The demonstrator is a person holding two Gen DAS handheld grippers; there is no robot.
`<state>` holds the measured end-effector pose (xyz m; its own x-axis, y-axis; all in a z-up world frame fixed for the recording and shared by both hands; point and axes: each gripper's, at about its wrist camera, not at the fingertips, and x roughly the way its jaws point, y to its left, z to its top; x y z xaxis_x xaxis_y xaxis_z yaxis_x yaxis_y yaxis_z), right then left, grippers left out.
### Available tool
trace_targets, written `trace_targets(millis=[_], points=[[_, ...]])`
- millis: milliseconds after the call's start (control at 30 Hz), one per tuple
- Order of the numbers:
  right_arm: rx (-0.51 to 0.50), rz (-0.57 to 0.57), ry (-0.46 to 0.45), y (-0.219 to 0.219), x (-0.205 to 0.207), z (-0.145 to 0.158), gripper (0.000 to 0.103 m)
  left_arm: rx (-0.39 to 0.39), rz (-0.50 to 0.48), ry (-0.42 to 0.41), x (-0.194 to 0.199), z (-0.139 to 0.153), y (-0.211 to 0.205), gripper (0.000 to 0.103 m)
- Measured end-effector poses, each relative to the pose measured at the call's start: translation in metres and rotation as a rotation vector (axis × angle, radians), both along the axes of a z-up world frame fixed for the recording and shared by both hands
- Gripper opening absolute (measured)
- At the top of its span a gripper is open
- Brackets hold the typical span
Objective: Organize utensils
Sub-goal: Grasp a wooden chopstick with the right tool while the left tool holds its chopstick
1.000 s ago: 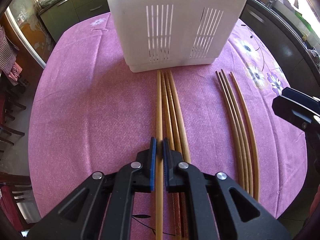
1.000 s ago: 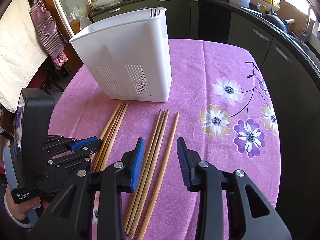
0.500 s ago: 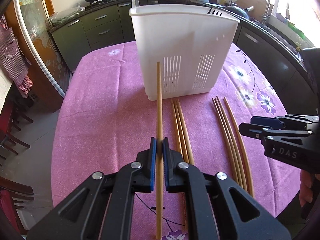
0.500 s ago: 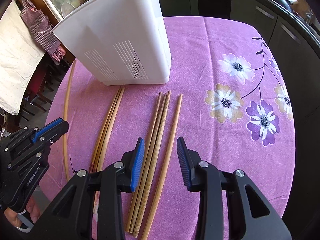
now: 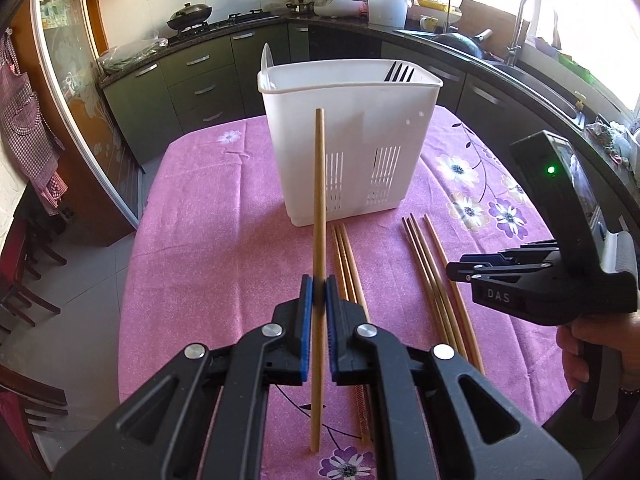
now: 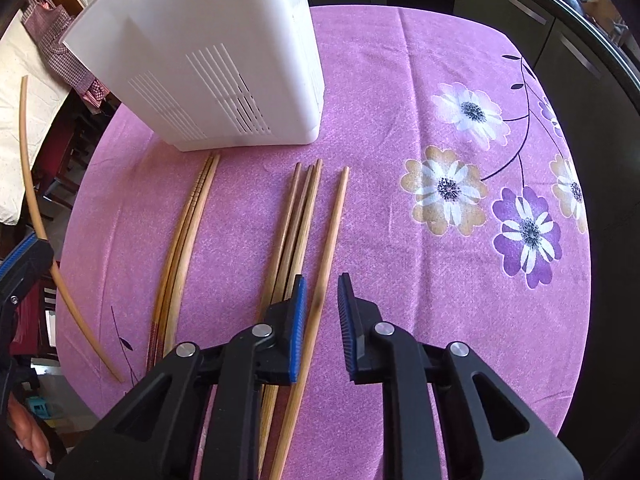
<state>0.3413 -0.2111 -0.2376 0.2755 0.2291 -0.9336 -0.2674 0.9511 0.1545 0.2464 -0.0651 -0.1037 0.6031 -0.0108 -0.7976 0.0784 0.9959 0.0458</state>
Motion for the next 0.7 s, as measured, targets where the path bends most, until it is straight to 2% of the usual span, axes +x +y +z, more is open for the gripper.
trace_targets(millis=[167,333,433,700], points=[[-0.051,0.011,0.011,0.009,0.000,-0.009,0.017,0.000,-0.006,-0.006,-0.002,0.002,-0.001,0.007],[-0.108,0.019,-0.019,0.027,-0.006,-0.011,0.016,0.001,-0.012,-0.011,-0.004,0.004,-0.002,0.007],[-0.100,0.010,-0.016,0.032,-0.005,-0.012,0.010,-0.002,-0.014,-0.012,-0.005,0.004,-0.001,0.007],[-0.052,-0.009,-0.029,0.026,-0.004,-0.003,0.007,-0.001,-0.012,-0.014,-0.007,0.005,0.000,0.007]])
